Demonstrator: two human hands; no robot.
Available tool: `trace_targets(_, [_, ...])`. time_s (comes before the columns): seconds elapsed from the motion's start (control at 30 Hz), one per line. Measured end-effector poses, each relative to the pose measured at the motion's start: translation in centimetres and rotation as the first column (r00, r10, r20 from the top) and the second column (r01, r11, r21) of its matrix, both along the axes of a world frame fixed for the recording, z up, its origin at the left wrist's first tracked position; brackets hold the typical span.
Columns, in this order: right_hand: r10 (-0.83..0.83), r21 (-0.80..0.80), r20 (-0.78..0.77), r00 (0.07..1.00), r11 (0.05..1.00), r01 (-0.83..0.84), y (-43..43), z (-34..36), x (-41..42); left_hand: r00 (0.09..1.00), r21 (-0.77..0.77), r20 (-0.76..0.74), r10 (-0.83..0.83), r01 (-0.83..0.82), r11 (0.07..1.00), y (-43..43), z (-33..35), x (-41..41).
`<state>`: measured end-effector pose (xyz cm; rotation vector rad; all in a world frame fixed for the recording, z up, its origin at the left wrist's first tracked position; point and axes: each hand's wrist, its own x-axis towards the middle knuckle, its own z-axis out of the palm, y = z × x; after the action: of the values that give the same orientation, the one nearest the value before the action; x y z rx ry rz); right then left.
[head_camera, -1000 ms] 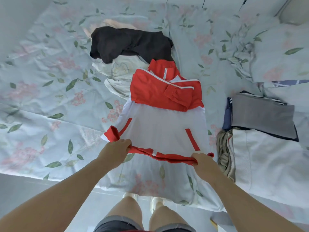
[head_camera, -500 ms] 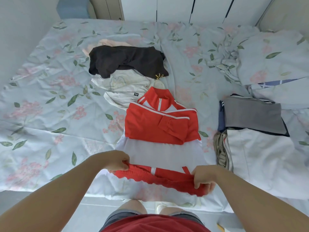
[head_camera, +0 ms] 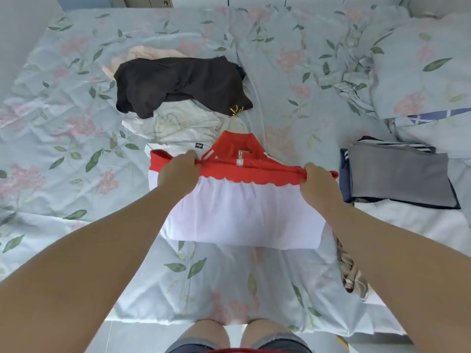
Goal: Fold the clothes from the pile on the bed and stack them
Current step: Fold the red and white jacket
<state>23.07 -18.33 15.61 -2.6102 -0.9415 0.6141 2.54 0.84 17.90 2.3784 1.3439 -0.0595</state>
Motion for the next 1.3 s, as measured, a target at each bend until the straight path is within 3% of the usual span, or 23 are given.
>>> trace_targets(0.07, [-0.090,0.166,-0.070,0.993,0.981,0.100,2.5,0.2,1.0,0.984,-0.038,0.175,0.040,-0.033,0.999,1.2,-0.4,1.8])
trace_targets(0.13, [-0.118,0.242,-0.147,0.982,0.958,0.151,4.1,-0.7,1.2,0.986,-0.146,0.164,0.014,0.010,0.989,1.8,-1.4,2.7])
trace_targets(0.3, [-0.133,-0.084,-0.197,0.971,0.989,0.118,3.6,-5.5,-0.9,0.972,-0.276,-0.148,-0.182,0.136,0.952,1.5,-6.9,1.3])
trace_targets(0.47, [0.011,-0.336,-0.276,0.961,0.936,-0.107,1.4,-10.3,-4.0,0.844,-0.355,-0.321,-0.430,0.314,0.881,-1.2,-12.1,-0.9])
trace_targets(0.63, [0.183,-0.434,-0.325,0.928,0.843,-0.318,0.4,-15.1,-6.3,0.685,-0.413,-0.459,-0.566,0.400,0.818,-3.3,-17.5,-2.5])
trace_targets(0.77, [0.232,-0.453,-0.312,0.921,0.816,-0.359,0.4,-18.4,-7.2,0.546,-0.373,-0.565,-0.618,0.499,0.782,-3.7,-20.9,-3.4])
trace_targets(0.93, [0.289,-0.458,-0.180,0.940,0.822,-0.340,0.7,-20.5,-7.5,0.608,-0.166,-0.570,-0.553,0.574,0.802,-3.1,-23.4,-3.2])
trace_targets(1.17, [0.403,-0.410,-0.053,0.914,0.826,-0.387,1.3,-19.8,-5.7,0.586,0.000,-0.451,-0.673,0.754,0.657,-1.1,-23.7,-1.8])
trace_targets(1.3, [0.453,-0.448,-0.046,0.890,0.787,-0.424,0.5,-18.6,-5.4,0.522,-0.233,-0.439,-0.732,0.720,0.653,-2.0,-20.4,-0.4])
